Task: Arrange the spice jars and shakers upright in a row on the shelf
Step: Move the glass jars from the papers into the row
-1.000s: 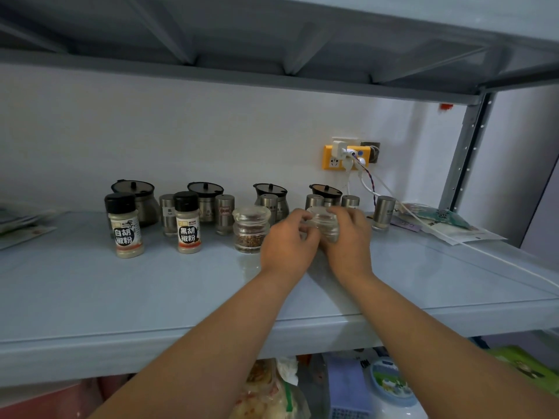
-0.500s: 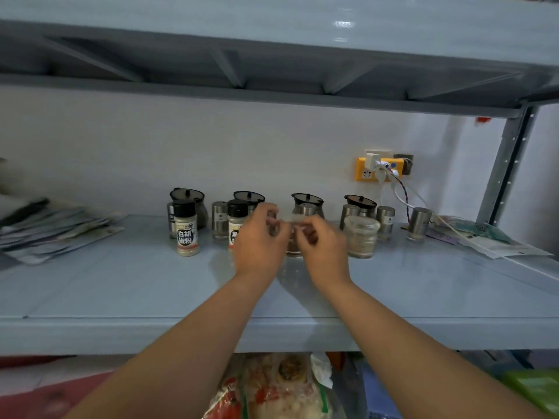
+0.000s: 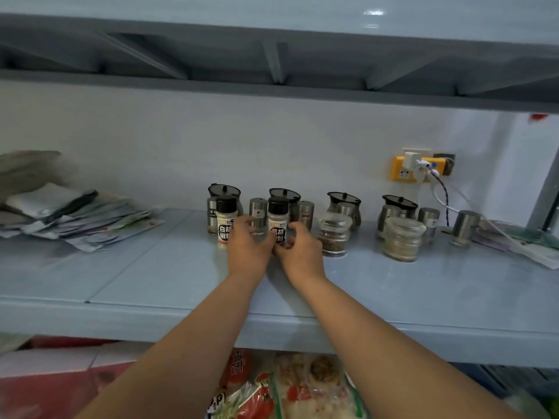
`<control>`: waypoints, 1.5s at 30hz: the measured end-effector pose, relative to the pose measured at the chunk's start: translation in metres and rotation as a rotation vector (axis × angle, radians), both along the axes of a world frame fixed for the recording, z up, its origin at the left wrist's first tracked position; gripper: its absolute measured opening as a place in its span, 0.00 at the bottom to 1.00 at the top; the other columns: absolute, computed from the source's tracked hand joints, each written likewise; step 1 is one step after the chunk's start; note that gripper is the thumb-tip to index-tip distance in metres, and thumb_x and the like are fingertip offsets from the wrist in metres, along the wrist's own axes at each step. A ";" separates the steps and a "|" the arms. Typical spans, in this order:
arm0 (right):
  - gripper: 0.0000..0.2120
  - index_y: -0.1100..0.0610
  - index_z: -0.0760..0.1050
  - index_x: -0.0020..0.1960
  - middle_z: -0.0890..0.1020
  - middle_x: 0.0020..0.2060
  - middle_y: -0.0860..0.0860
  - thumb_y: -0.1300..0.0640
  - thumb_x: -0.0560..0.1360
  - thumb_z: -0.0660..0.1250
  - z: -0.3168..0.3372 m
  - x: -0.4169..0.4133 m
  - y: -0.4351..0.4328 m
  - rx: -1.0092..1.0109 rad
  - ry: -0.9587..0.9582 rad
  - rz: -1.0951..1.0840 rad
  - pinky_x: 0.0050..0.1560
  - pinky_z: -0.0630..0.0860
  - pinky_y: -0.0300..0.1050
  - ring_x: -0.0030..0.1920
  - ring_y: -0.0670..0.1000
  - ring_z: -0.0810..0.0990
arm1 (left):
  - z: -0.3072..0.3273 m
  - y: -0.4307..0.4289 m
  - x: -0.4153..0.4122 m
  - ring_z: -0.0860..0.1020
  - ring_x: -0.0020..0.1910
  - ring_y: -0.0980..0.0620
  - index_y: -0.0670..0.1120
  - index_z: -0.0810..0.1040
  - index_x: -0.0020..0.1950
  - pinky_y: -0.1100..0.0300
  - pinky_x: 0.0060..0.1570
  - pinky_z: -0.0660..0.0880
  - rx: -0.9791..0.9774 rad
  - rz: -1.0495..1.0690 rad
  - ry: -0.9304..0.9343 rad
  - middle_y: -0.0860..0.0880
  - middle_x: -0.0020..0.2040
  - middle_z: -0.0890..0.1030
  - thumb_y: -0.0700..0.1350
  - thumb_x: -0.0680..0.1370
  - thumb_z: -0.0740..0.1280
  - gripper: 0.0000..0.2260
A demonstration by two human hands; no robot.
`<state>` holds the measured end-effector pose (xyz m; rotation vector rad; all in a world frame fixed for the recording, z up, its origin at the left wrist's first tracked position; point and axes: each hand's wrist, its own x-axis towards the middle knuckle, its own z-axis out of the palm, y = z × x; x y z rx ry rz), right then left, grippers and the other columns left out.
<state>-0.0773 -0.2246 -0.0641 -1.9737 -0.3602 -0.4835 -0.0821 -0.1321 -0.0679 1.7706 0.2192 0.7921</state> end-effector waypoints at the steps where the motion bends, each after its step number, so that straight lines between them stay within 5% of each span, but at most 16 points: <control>1: 0.17 0.60 0.73 0.59 0.82 0.48 0.58 0.61 0.71 0.70 -0.001 0.001 0.001 0.000 0.012 -0.010 0.40 0.66 0.34 0.42 0.48 0.75 | -0.001 0.000 0.002 0.77 0.55 0.45 0.42 0.69 0.63 0.50 0.57 0.74 -0.009 -0.016 0.010 0.43 0.56 0.77 0.42 0.71 0.73 0.23; 11: 0.19 0.59 0.73 0.63 0.81 0.55 0.57 0.63 0.72 0.68 -0.002 0.002 -0.003 -0.015 0.074 0.036 0.44 0.66 0.31 0.53 0.53 0.79 | -0.003 0.001 0.005 0.77 0.60 0.44 0.39 0.73 0.65 0.54 0.63 0.71 0.021 -0.077 0.126 0.41 0.61 0.78 0.41 0.74 0.70 0.20; 17: 0.18 0.56 0.76 0.61 0.82 0.53 0.56 0.63 0.71 0.68 -0.003 0.004 -0.001 -0.037 0.084 0.039 0.41 0.66 0.34 0.50 0.53 0.80 | -0.002 0.001 0.004 0.78 0.58 0.47 0.40 0.77 0.62 0.61 0.56 0.71 0.107 -0.135 0.126 0.41 0.58 0.81 0.39 0.76 0.67 0.15; 22: 0.18 0.55 0.76 0.61 0.83 0.53 0.55 0.63 0.71 0.67 -0.003 0.004 -0.002 -0.060 0.104 0.069 0.45 0.68 0.37 0.53 0.53 0.80 | -0.003 0.001 0.003 0.79 0.58 0.47 0.41 0.79 0.59 0.57 0.59 0.74 0.124 -0.149 0.111 0.42 0.57 0.82 0.38 0.76 0.66 0.12; 28: 0.19 0.55 0.75 0.62 0.82 0.55 0.55 0.63 0.72 0.66 -0.001 0.001 -0.004 -0.051 0.115 0.089 0.47 0.69 0.37 0.55 0.54 0.79 | -0.002 0.000 0.001 0.78 0.60 0.47 0.41 0.78 0.62 0.63 0.56 0.70 0.131 -0.146 0.136 0.42 0.59 0.81 0.38 0.76 0.66 0.14; 45: 0.19 0.55 0.75 0.62 0.82 0.55 0.55 0.63 0.72 0.67 -0.003 0.004 -0.003 -0.047 0.118 0.092 0.54 0.73 0.43 0.56 0.54 0.79 | -0.002 0.000 0.001 0.77 0.60 0.46 0.40 0.77 0.63 0.59 0.60 0.71 0.132 -0.141 0.140 0.41 0.60 0.80 0.38 0.77 0.65 0.14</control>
